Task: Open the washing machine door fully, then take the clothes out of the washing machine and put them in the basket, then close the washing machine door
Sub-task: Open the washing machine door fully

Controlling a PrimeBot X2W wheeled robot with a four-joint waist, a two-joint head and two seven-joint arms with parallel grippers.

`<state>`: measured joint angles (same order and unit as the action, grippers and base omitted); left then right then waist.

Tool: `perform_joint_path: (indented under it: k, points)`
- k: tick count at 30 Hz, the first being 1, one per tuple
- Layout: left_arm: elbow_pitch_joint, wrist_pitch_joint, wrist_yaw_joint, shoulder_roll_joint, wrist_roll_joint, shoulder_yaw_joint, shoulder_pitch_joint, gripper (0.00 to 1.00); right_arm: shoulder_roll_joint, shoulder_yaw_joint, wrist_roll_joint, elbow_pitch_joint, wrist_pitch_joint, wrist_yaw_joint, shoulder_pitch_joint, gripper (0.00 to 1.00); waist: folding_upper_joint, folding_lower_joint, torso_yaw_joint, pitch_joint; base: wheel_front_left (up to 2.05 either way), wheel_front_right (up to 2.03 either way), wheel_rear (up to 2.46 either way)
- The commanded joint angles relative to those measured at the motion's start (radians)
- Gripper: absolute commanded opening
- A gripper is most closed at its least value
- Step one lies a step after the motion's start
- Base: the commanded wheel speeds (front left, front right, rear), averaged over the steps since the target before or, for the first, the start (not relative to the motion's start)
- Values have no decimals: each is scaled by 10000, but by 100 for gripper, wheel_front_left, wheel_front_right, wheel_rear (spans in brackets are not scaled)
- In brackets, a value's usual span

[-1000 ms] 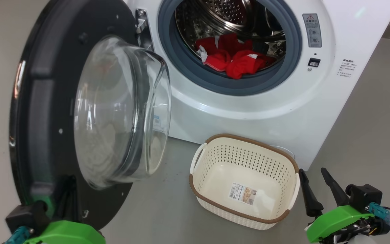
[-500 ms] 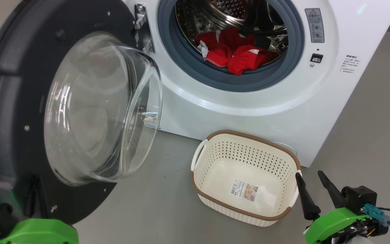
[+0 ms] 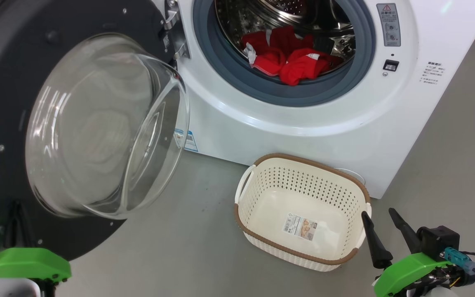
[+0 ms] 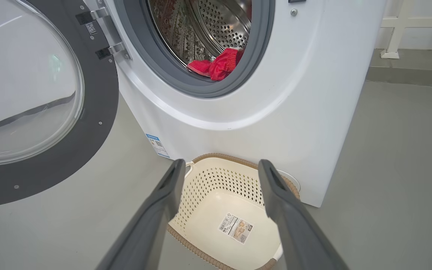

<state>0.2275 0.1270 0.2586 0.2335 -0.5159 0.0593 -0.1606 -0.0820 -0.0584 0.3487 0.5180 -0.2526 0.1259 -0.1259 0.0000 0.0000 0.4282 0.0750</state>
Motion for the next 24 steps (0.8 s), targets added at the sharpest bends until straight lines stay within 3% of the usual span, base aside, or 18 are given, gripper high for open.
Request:
perform_joint_path:
  k: [1, 24]
  points:
    - [-81, 131, 13, 470, -46, 541, -495, 0, -103, -269, -118, -202, -92, 48, -267, 100, 0, 0, 12, 28, 0, 0, 0]
    - [3584, 984, -690, 1296, -463, 1026, -2370, 0, -509, -633, -65, -80, -92, 48, -520, 100, 0, 0, -46, 453, 0, 0, 0]
